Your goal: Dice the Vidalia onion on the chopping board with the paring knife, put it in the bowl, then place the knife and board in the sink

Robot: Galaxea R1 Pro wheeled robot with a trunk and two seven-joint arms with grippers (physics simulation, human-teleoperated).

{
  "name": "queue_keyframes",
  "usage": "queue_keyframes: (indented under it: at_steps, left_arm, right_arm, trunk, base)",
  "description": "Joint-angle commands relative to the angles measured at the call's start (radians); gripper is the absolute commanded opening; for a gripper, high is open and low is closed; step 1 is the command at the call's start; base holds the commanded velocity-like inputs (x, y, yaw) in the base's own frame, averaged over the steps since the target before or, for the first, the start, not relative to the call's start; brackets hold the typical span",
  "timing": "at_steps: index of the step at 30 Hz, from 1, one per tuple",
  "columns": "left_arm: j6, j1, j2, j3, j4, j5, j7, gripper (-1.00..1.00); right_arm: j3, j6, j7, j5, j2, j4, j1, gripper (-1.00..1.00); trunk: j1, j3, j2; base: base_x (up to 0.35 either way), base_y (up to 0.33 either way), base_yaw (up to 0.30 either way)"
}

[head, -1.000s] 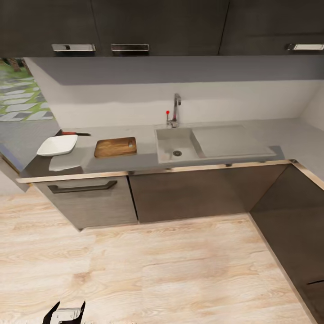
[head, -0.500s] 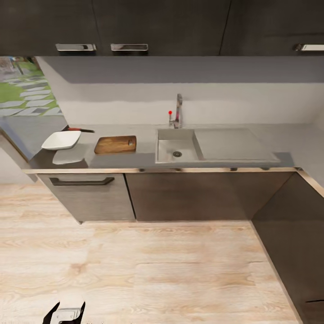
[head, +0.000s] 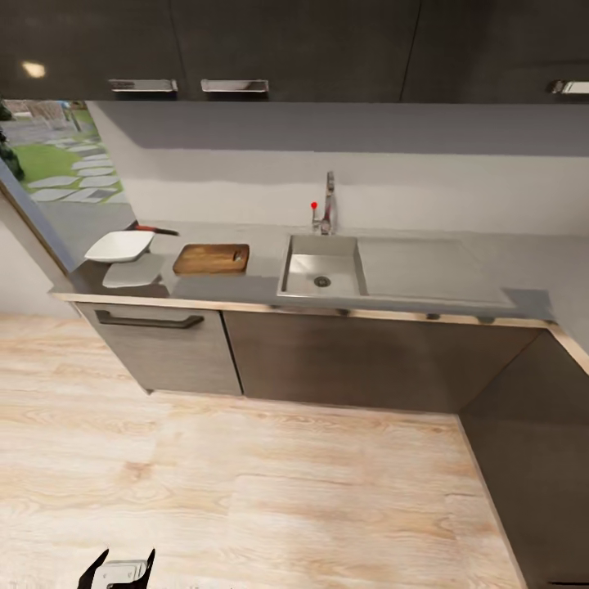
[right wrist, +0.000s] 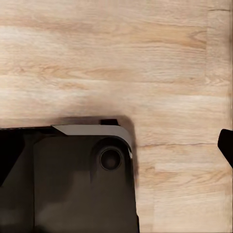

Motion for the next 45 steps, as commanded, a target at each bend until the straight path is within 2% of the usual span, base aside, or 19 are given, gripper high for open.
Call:
queue_keyframes:
  at_steps: [1, 19, 23, 26, 29, 30, 31, 33, 34, 35, 36, 37, 39, 40, 41, 42, 45]
  left_arm:
    - [-0.005, -0.002, 0.001, 0.009, 0.004, -0.003, -0.006, 1.0]
    - [-0.004, -0.002, 0.001, 0.008, 0.004, -0.003, -0.006, 1.0]
    - [0.047, -0.002, -0.003, 0.007, 0.004, -0.003, -0.007, 1.0]
    - [0.137, -0.002, -0.026, 0.007, 0.003, -0.005, -0.008, 1.0]
    - [0.288, -0.001, -0.061, 0.006, -0.001, -0.013, -0.009, 1.0]
    - [0.435, 0.0, -0.102, -0.013, -0.027, -0.022, -0.009, 1.0]
    - [0.463, 0.0, -0.11, -0.019, -0.04, -0.024, -0.009, 1.0]
    - [0.575, 0.0, -0.149, -0.05, -0.125, -0.026, -0.008, 1.0]
    - [0.638, 0.0, -0.169, -0.066, -0.185, -0.027, -0.008, 1.0]
    - [0.748, 0.0, -0.196, -0.094, -0.285, -0.028, -0.008, 1.0]
    - [0.826, 0.0, -0.21, -0.115, -0.354, -0.029, -0.008, 1.0]
    - [0.864, 0.0, -0.216, -0.126, -0.389, -0.029, -0.008, 1.0]
    - [1.038, 0.0, -0.235, -0.181, -0.563, -0.027, -0.009, 1.0]
    - [1.09, 0.0, -0.238, -0.195, -0.62, -0.027, -0.01, 1.0]
    - [1.181, 0.0, -0.244, -0.217, -0.721, -0.025, -0.012, 1.0]
    - [1.221, 0.0, -0.247, -0.225, -0.766, -0.025, -0.014, 1.0]
    - [1.443, 0.0, -0.27, -0.264, -1.01, -0.023, -0.026, 1.0]
  right_arm:
    - [0.005, -0.001, -0.008, 0.003, 0.0, 0.001, -0.001, 1.0]
    - [0.005, -0.001, -0.008, 0.002, 0.0, 0.001, -0.001, 1.0]
    - [0.005, -0.001, -0.008, 0.002, -0.001, 0.001, -0.001, 1.0]
    - [0.004, -0.001, -0.008, 0.001, -0.002, 0.001, -0.001, 1.0]
    - [0.004, -0.001, -0.008, 0.001, -0.003, 0.001, -0.001, 1.0]
    - [0.004, -0.001, -0.008, 0.001, -0.003, 0.001, -0.001, 1.0]
    - [0.004, -0.001, -0.008, 0.001, -0.004, 0.001, -0.001, 1.0]
    - [0.003, -0.001, -0.008, 0.001, -0.004, 0.001, -0.001, 1.0]
    - [0.003, -0.001, -0.008, 0.001, -0.005, 0.001, -0.001, 1.0]
    - [0.002, -0.001, -0.008, 0.001, -0.005, 0.001, -0.001, 1.0]
    - [0.002, -0.001, -0.008, 0.001, -0.006, 0.001, -0.001, 1.0]
    - [0.002, -0.001, -0.008, 0.001, -0.006, 0.001, -0.001, 1.0]
    - [0.002, 0.0, -0.008, 0.001, -0.006, 0.001, -0.001, 1.0]
    - [0.002, 0.0, -0.008, 0.001, -0.006, 0.001, -0.001, 1.0]
    - [0.002, 0.0, -0.008, 0.0, -0.006, 0.001, -0.001, 1.0]
    - [0.002, 0.0, -0.008, 0.0, -0.006, 0.001, -0.001, 1.0]
    - [0.001, 0.001, -0.008, 0.0, -0.007, 0.001, -0.001, 1.0]
  trunk:
    - [0.001, -0.002, -0.002]
    - [0.001, -0.002, -0.002]
    - [0.001, -0.002, -0.002]
    - [0.001, -0.002, -0.002]
    - [0.001, -0.002, -0.002]
    - [0.001, -0.002, -0.002]
    - [0.001, -0.002, -0.002]
    - [0.001, -0.002, -0.002]
    - [0.001, -0.002, -0.002]
    - [0.001, -0.002, -0.002]
    - [0.001, -0.002, -0.002]
    - [0.001, -0.002, -0.002]
    - [0.001, -0.002, -0.002]
    - [0.001, -0.002, -0.002]
    - [0.001, -0.002, -0.002]
    - [0.001, -0.002, -0.002]
    - [0.001, -0.002, -0.002]
  base:
    - [0.0, -0.326, 0.18]
    - [0.073, -0.317, 0.133]
    - [0.156, -0.286, 0.01]
    - [0.132, -0.224, 0.003]
    - [0.053, -0.09, 0.001]
    - [0.012, -0.02, 0.0]
    - [0.007, -0.013, 0.0]
    - [0.005, -0.008, 0.0]
    - [0.002, -0.004, 0.0]
    - [0.001, -0.002, 0.0]
    - [0.001, -0.001, 0.0]
    - [0.001, -0.001, 0.0]
    - [0.0, 0.0, 0.0]
    - [0.0, 0.0, 0.0]
    - [0.0, 0.0, 0.0]
    - [0.0, 0.0, 0.0]
    - [0.0, 0.0, 0.0]
